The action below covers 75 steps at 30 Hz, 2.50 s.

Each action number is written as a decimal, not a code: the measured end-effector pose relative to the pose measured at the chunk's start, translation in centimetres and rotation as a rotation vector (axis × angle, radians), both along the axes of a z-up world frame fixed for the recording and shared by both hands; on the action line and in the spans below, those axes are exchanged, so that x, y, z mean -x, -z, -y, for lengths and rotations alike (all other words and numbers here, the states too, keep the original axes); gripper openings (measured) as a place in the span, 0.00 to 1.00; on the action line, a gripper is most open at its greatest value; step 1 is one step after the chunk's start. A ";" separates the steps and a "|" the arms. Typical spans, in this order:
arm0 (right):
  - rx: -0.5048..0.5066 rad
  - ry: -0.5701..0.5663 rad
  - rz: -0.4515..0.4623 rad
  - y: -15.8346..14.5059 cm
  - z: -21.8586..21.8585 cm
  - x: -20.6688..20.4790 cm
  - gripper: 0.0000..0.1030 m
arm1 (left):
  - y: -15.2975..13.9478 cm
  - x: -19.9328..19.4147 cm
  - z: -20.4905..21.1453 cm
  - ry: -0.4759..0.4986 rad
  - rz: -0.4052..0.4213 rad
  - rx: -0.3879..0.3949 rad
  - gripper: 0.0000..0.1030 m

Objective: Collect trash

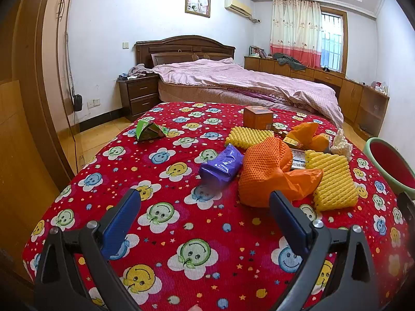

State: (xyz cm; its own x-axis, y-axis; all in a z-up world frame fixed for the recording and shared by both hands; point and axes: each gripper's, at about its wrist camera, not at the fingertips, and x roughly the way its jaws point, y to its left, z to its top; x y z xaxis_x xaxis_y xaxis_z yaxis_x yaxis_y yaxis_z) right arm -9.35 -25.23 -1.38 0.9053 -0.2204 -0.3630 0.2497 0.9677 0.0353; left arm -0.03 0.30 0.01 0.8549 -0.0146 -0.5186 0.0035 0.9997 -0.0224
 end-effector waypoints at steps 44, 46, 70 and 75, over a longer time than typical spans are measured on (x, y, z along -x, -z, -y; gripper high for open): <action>-0.004 -0.020 -0.062 -0.4 0.1 -0.7 1.00 | -0.4 -0.9 -0.6 -0.003 -0.043 0.021 0.96; -0.009 -0.042 -0.065 -0.8 -0.2 -1.2 1.00 | -0.7 -1.3 -0.8 -0.007 -0.051 0.015 0.96; -0.229 -0.144 -0.233 -4.1 0.1 -10.3 1.00 | -1.3 -16.4 -8.6 -0.016 -0.263 0.064 0.92; -0.232 -0.133 -0.289 -3.8 0.7 -12.7 1.00 | -0.1 -19.2 -9.4 -0.010 -0.298 0.073 0.92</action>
State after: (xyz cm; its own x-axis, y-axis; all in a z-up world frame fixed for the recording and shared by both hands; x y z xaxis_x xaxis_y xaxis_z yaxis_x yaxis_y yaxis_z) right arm 3.32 -25.97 2.46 0.7735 0.0100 -0.6337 0.1540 0.9670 0.2032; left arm 19.17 9.67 0.09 0.6658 -0.0537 -0.7442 -0.0233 0.9954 -0.0927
